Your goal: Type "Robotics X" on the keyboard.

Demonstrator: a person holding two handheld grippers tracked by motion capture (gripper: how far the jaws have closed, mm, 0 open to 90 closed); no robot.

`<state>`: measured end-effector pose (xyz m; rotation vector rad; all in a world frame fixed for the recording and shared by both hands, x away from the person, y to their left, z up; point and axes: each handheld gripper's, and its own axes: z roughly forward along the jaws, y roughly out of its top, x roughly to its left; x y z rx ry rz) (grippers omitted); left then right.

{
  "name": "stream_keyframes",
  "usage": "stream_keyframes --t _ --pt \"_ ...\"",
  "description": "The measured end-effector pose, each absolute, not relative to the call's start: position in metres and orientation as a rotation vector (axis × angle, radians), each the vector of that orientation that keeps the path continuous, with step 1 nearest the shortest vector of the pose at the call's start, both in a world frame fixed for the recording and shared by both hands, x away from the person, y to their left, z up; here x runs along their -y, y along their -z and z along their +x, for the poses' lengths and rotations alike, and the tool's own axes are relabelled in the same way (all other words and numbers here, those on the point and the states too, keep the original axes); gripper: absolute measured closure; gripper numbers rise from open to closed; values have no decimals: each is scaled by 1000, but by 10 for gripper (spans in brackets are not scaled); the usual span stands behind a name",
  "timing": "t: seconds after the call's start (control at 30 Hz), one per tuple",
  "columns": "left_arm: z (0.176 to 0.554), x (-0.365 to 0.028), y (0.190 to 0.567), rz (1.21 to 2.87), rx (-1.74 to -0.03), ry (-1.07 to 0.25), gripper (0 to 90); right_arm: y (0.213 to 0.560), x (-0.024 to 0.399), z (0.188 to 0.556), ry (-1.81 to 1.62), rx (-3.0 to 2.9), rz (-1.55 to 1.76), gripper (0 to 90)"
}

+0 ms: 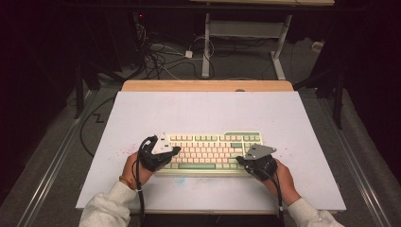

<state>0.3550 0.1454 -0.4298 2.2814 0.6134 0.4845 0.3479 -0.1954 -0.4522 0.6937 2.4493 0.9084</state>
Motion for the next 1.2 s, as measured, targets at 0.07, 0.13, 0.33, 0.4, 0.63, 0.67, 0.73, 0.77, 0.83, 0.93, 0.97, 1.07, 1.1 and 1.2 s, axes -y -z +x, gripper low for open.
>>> stream_keyframes --t 0.07,0.13,0.33,0.4,0.63,0.67,0.73,0.77,0.83,0.93,0.97,1.07,1.1,1.2 --pt "356 -143 430 2287 -612 -484 874 452 195 348 -911 -2446 699 900" --pt "359 -139 430 2308 -605 -481 874 452 195 348 -908 -2448 695 900" --pt "366 -129 432 2358 -587 -460 874 452 195 348 -911 -2449 695 900" --pt "369 -126 434 2381 -584 -453 874 453 195 348 -915 -2449 696 900" --pt "377 -119 437 2412 -589 -454 874 453 196 348 -915 -2449 695 900" --pt "378 -118 438 2411 -590 -453 874 453 195 348 -914 -2448 695 900" --pt "380 -117 438 2414 -590 -451 874 453 195 348 -914 -2448 694 900" --pt "381 -117 438 2413 -593 -450 874 453 195 348 -915 -2448 695 900" --pt "384 -115 439 2404 -599 -440 874 453 196 348 -916 -2448 694 900" --pt "386 -115 440 2406 -601 -438 874 453 196 348 -916 -2448 694 900" --pt "387 -114 440 2406 -603 -433 874 453 195 348 -915 -2447 692 900" --pt "389 -112 442 2413 -605 -429 874 453 196 348 -917 -2449 697 900" --pt "390 -111 443 2420 -600 -429 874 453 196 348 -917 -2449 697 900" --pt "392 -109 444 2428 -597 -436 874 453 196 348 -916 -2448 692 900"
